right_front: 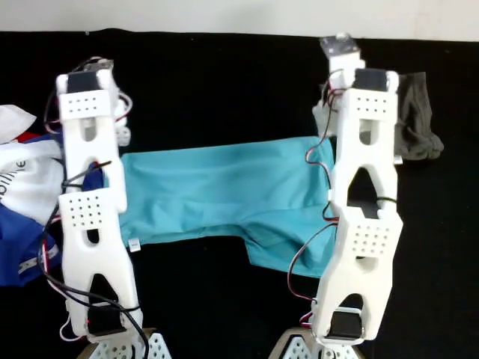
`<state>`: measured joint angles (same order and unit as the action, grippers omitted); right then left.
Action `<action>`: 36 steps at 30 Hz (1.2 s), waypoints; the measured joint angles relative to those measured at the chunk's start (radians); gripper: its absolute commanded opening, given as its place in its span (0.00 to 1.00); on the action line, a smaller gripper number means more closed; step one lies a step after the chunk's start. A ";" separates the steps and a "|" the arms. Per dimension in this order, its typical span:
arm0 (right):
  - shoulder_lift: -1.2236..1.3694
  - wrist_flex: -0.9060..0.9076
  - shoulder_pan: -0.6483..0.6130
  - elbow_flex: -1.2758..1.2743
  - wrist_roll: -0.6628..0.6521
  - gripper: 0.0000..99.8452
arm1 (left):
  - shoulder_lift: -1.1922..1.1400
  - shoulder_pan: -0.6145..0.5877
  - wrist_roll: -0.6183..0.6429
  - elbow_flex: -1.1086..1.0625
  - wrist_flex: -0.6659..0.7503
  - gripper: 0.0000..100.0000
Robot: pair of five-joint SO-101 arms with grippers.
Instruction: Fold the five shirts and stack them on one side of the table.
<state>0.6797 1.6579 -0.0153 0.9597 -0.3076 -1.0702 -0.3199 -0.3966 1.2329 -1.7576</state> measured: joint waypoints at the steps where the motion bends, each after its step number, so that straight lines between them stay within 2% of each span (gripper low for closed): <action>1: 0.000 0.026 -0.002 0.043 0.000 0.03 | 0.000 -0.021 0.000 0.000 0.000 0.01; 9: 0.000 0.095 -0.054 0.255 0.000 0.03 | -0.075 -0.178 -0.095 -0.025 0.023 0.01; 16: -0.101 0.095 -0.150 0.201 0.000 0.03 | -0.114 -0.356 -0.184 -0.023 0.100 0.01; 20: -0.279 0.095 -0.224 0.014 0.000 0.03 | -0.077 -0.476 -0.192 -0.023 0.143 0.01; 24: -0.456 0.095 -0.247 -0.224 0.000 0.01 | -0.034 -0.554 -0.195 -0.026 0.143 0.01; 30: -0.752 0.091 -0.247 -0.618 0.000 0.01 | 0.083 -0.571 -0.196 -0.035 0.020 0.01; 36: -1.036 -0.110 -0.247 -1.108 0.000 0.01 | 0.209 -0.571 -0.196 -0.149 0.003 0.01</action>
<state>-0.3560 1.5474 -0.2624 -0.1481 -0.3076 -0.8615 -0.8907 -0.5930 1.0840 -1.7545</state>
